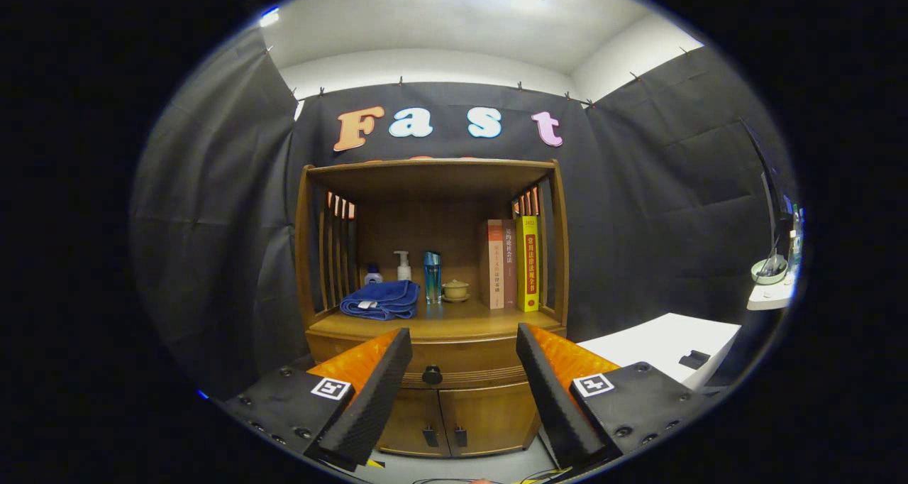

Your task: Pull open the drawer, take out the items inside it, and place them on the countertop above the cabinet.

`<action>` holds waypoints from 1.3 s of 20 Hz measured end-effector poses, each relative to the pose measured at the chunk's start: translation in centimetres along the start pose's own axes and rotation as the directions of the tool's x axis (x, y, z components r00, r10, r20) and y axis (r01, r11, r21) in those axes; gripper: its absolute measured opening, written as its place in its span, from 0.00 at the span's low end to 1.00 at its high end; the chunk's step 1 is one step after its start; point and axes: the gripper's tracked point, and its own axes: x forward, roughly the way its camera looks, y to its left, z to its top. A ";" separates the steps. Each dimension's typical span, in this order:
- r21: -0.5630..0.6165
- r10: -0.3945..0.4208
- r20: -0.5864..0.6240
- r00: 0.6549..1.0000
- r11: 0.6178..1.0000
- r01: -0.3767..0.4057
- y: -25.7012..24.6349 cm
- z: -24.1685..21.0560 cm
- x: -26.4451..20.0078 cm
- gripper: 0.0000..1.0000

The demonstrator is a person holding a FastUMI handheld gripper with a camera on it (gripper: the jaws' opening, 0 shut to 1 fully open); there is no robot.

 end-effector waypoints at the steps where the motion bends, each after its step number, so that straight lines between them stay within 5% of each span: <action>1: 0.005 0.014 -0.007 1.000 1.000 -0.013 0.6 -0.4 0.0 0.98; 15: 0.002 0.030 -0.002 1.000 1.000 -0.030 2.6 -6.7 4.9 0.98; 26: -0.021 0.134 -0.126 0.983 0.990 -0.137 8.8 -21.7 13.7 0.98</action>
